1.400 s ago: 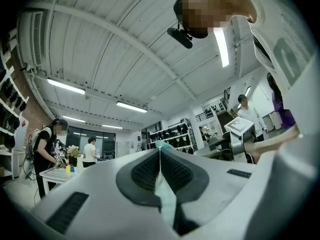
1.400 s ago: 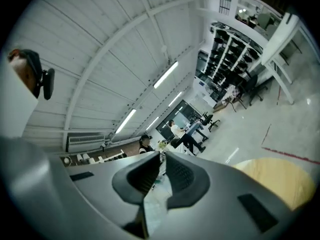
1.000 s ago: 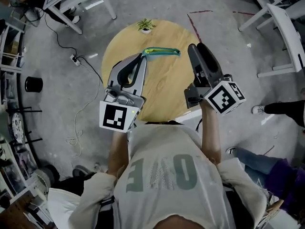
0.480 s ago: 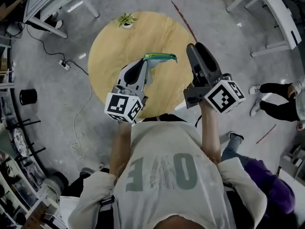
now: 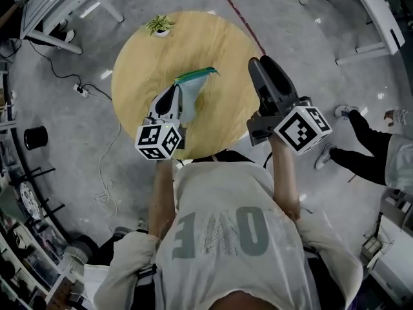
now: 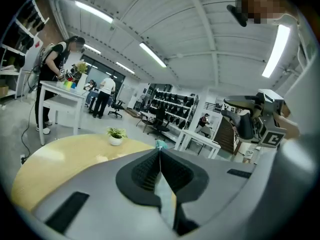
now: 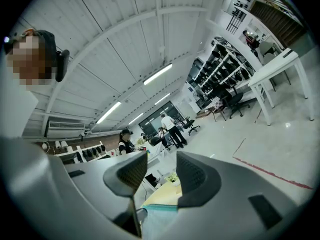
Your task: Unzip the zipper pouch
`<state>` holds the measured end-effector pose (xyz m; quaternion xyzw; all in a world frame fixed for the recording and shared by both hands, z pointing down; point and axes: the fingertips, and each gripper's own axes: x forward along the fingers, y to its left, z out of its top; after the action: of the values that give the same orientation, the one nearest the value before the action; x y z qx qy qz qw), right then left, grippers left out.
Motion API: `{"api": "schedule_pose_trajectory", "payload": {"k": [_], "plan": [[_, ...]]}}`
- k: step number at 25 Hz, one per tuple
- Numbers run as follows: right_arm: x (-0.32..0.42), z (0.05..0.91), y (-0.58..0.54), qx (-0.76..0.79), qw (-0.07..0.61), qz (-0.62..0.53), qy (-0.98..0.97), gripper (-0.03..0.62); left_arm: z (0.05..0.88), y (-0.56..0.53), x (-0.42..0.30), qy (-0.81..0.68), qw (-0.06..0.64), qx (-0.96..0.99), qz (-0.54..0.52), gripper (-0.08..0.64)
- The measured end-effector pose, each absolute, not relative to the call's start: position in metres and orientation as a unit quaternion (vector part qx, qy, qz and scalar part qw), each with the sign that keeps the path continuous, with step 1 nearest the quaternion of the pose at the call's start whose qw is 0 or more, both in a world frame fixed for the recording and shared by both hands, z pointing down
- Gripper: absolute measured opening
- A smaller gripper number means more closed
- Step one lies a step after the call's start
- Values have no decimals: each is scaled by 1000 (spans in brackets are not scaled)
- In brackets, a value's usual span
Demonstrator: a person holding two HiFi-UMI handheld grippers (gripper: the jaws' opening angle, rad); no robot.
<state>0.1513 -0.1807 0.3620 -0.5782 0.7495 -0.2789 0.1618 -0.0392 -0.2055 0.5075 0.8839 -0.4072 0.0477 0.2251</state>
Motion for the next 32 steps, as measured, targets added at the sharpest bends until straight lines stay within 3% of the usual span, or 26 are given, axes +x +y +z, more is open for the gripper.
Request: {"api": "schedule_pose_trajectory", "payload": {"k": [32], "plan": [[135,393,-180,-591,85,-298,745,183,630,-247,-133,-504,273,803,165,29]]}}
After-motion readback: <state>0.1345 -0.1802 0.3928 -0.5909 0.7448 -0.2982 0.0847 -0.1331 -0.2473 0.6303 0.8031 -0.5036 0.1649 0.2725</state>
